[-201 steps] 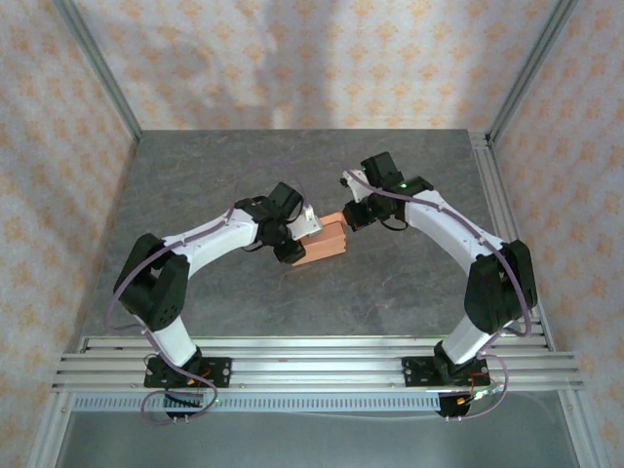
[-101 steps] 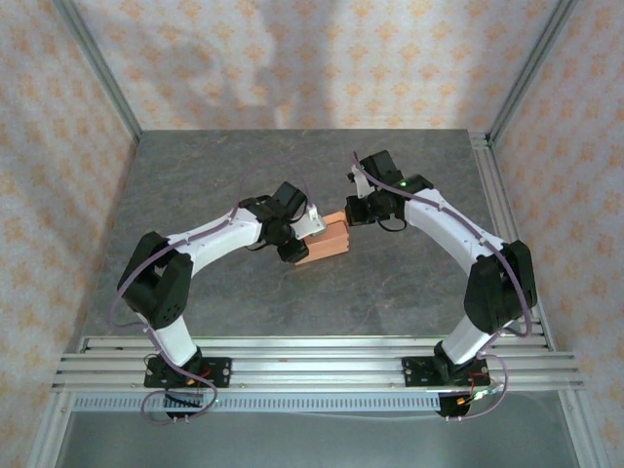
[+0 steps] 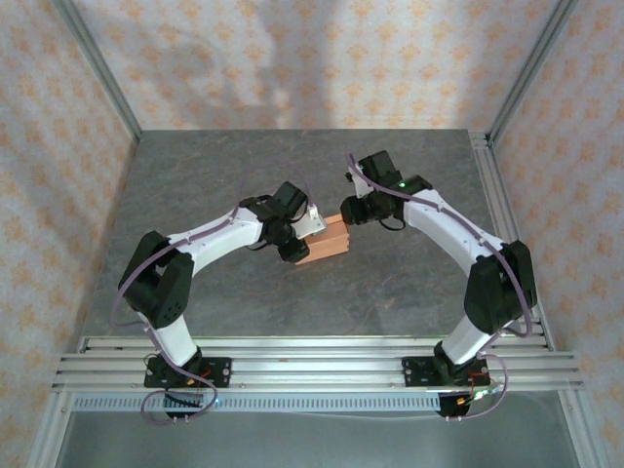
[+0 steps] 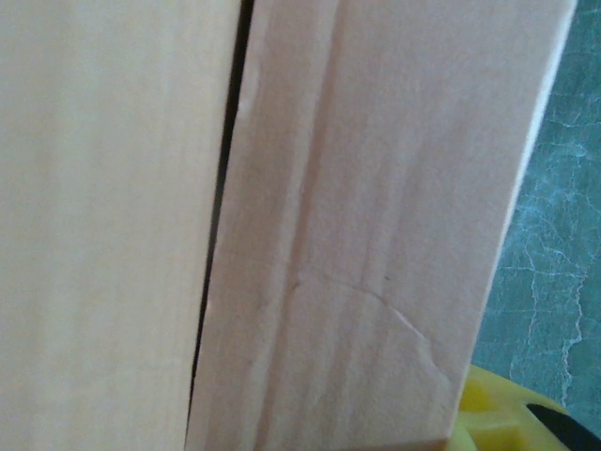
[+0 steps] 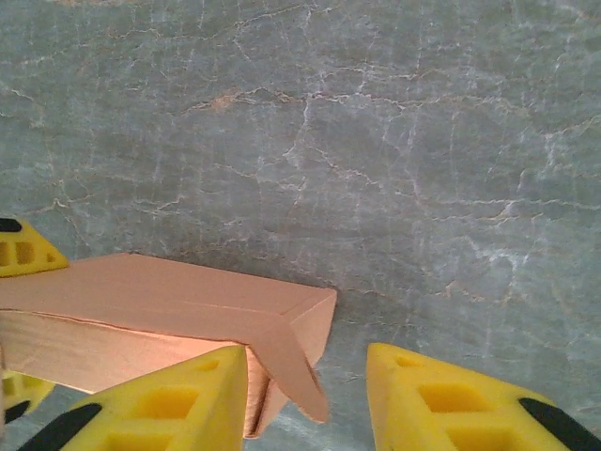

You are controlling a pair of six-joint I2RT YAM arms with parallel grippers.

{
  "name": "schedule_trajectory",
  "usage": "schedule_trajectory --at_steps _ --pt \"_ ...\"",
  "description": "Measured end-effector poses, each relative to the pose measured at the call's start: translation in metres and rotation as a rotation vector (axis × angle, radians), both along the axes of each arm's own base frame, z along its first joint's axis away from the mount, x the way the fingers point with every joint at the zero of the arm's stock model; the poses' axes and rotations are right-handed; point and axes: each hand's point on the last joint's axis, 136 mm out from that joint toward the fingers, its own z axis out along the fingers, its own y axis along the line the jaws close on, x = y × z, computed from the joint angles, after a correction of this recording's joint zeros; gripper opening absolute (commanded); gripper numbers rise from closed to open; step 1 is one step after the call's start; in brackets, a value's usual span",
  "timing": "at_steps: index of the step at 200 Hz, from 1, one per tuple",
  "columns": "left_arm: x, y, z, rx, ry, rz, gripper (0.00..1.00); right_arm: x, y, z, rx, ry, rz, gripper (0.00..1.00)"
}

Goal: Fold the paper box

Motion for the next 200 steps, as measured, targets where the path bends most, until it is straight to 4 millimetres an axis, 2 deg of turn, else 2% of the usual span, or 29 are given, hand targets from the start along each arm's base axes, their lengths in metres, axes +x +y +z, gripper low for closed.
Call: schedule_trajectory --at_steps 39,84,122,132,144,154,175,186,200 --pt "0.0 0.0 0.0 0.0 0.0 0.0 0.34 0.002 -0.002 -0.001 -0.009 -0.025 0.068 0.33" --pt "0.001 0.0 0.0 0.001 0.001 0.0 0.34 0.001 0.005 -0.005 0.012 -0.018 0.125 0.33" --pt "0.001 0.0 0.0 0.001 0.002 0.0 0.34 -0.001 0.007 -0.02 0.002 0.022 0.152 0.35" --pt "0.001 0.0 0.0 0.001 0.002 0.0 0.34 -0.002 0.007 -0.02 0.001 0.024 0.156 0.3" --pt "0.001 -0.001 0.0 0.001 0.003 0.0 0.34 -0.002 0.007 -0.02 0.001 0.021 0.165 0.16" --pt "0.001 -0.001 0.0 0.001 0.003 0.0 0.34 -0.003 0.008 -0.02 0.002 0.024 0.168 0.08" --pt "0.001 -0.002 -0.001 0.002 0.004 -0.002 0.34 -0.005 0.01 -0.02 0.008 0.029 0.176 0.05" --pt "0.001 -0.002 -0.001 0.003 0.003 -0.003 0.34 -0.005 0.01 -0.019 0.009 0.028 0.177 0.0" --pt "0.001 -0.002 -0.001 0.006 0.002 -0.003 0.34 -0.006 0.01 -0.019 0.013 0.035 0.163 0.0"
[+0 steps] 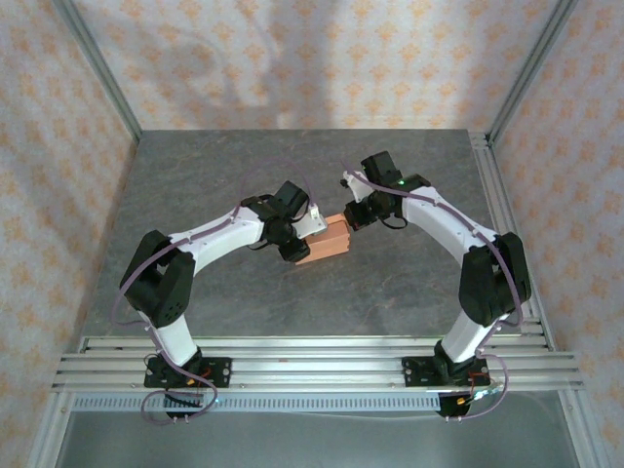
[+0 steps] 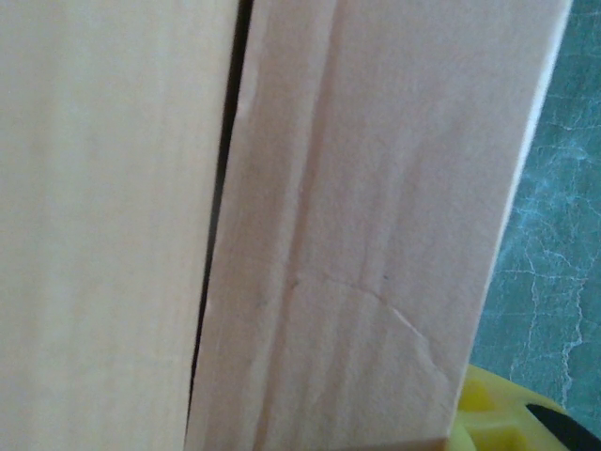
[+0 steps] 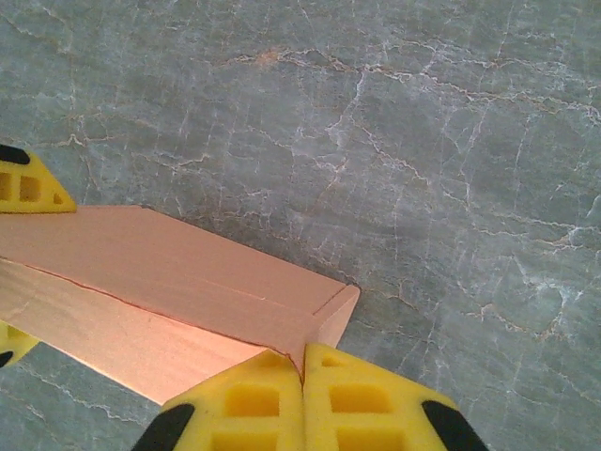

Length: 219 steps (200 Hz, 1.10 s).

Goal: Fold the paper box

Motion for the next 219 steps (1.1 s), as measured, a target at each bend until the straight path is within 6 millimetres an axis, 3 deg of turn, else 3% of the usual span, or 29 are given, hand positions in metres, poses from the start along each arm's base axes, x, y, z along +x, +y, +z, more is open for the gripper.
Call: schedule_trajectory --at_steps 97,219 --pt "0.0021 -0.0044 0.0006 0.015 -0.009 -0.015 0.34 -0.0052 -0.0055 0.0045 -0.017 0.11 -0.243 0.0" --pt "0.0069 -0.0066 0.0 0.025 -0.004 -0.006 0.34 0.0039 -0.004 0.0014 0.017 0.214 -0.455 0.0"
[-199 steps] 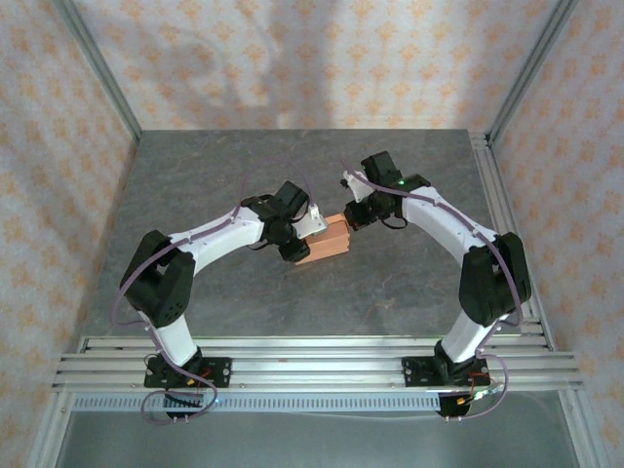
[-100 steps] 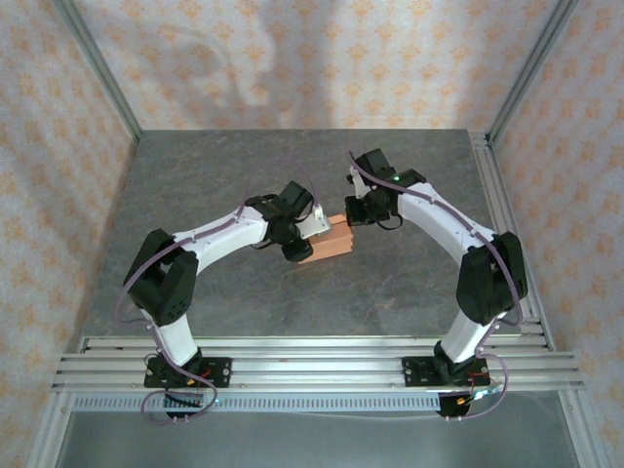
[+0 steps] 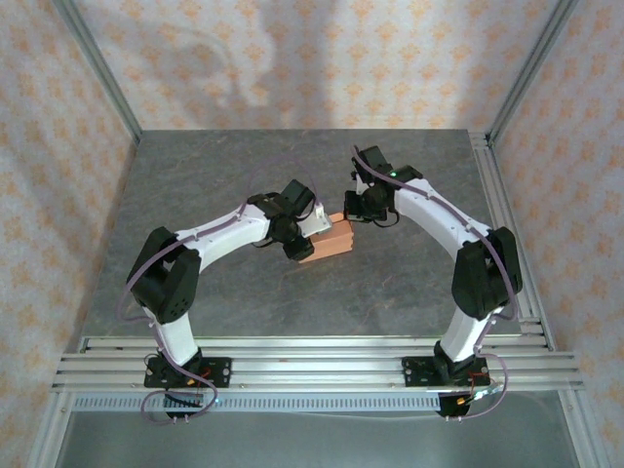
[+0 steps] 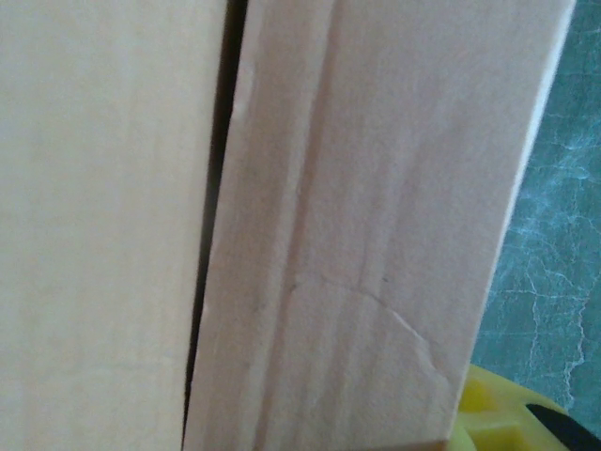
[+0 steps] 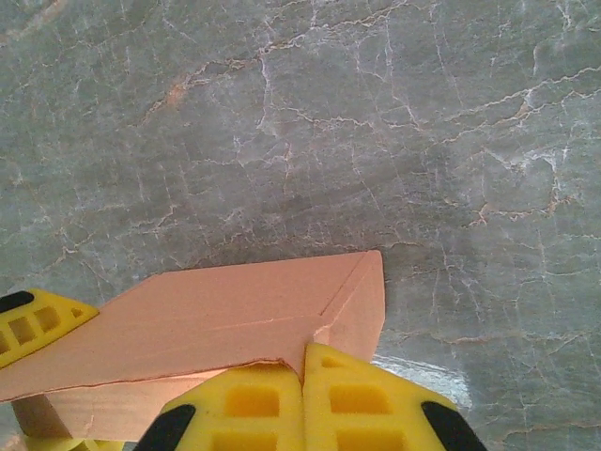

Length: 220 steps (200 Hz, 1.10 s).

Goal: Fold the paper box

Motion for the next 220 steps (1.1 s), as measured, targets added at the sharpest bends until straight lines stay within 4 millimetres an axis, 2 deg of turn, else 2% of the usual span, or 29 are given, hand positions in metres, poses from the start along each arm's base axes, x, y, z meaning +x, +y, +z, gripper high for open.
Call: schedule_trajectory --at_steps 49,142,220 --pt "0.0023 -0.0017 0.0003 0.007 0.01 -0.002 0.34 0.0013 0.0001 -0.0007 0.017 -0.039 0.002 0.0" --pt "0.0023 -0.0024 0.0006 -0.001 0.016 0.003 0.34 0.0037 0.0015 -0.0008 0.015 -0.192 0.108 0.01" --pt "0.0034 -0.0027 0.0006 -0.014 0.011 0.028 0.36 0.0062 0.0031 -0.0015 0.026 -0.248 0.09 0.0"
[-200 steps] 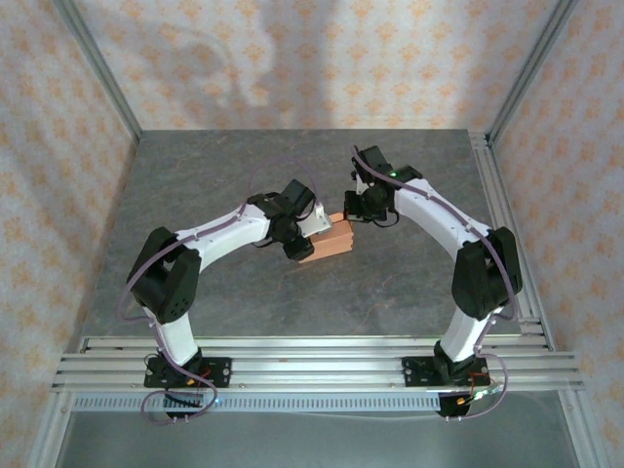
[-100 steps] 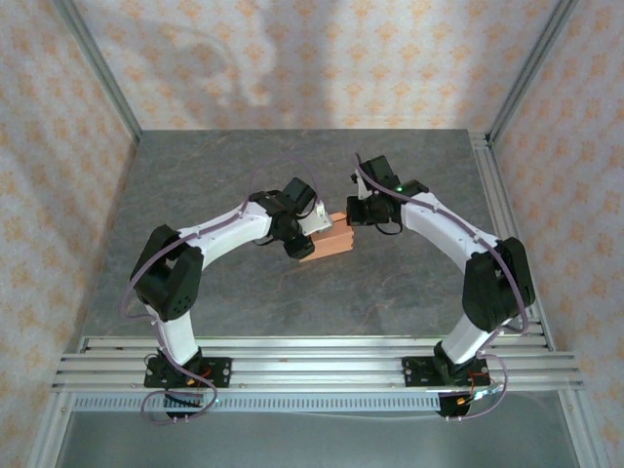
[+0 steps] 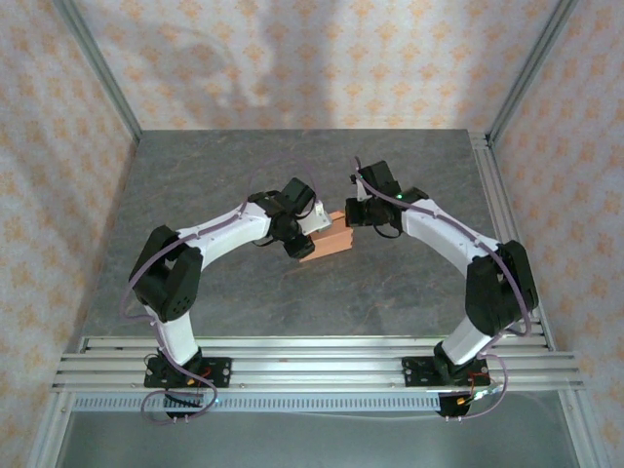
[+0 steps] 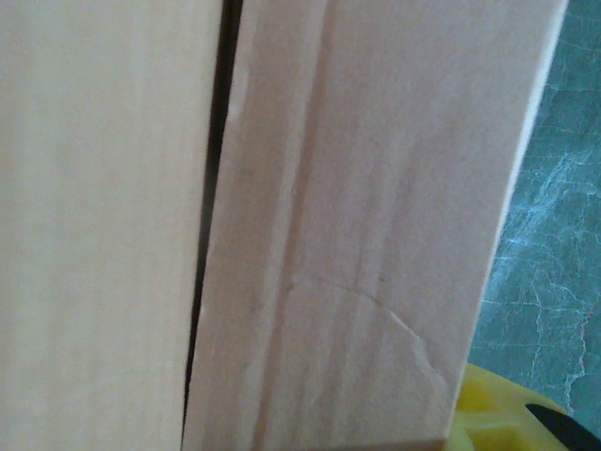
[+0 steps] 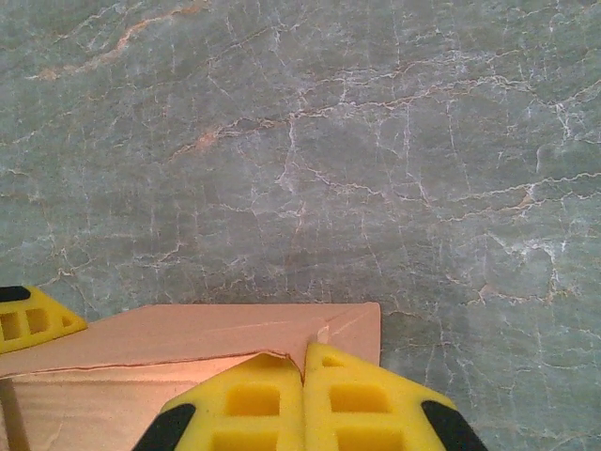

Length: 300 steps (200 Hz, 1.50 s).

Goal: Fold the paper box

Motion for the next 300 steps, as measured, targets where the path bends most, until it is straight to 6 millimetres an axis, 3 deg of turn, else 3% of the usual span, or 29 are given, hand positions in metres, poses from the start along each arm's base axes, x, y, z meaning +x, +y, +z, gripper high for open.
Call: schedule_trajectory --at_steps 141,218,244,264,300 --pt "0.002 0.0 0.0 -0.007 0.004 0.006 0.37 -0.002 -0.001 -0.006 0.026 -0.227 0.086 0.02" --pt "0.006 0.0 0.001 -0.019 -0.002 0.031 0.49 0.0 -0.003 -0.01 0.043 -0.376 0.104 0.0" --pt "0.01 -0.002 -0.001 -0.036 -0.017 0.054 0.7 -0.002 -0.005 -0.01 0.033 -0.411 0.107 0.0" --pt "0.013 -0.004 0.002 -0.055 -0.033 0.07 0.8 -0.002 -0.005 -0.01 0.027 -0.425 0.104 0.0" --pt "0.014 -0.003 0.03 -0.125 -0.113 0.104 0.98 0.0 -0.006 -0.01 0.015 -0.435 0.095 0.0"
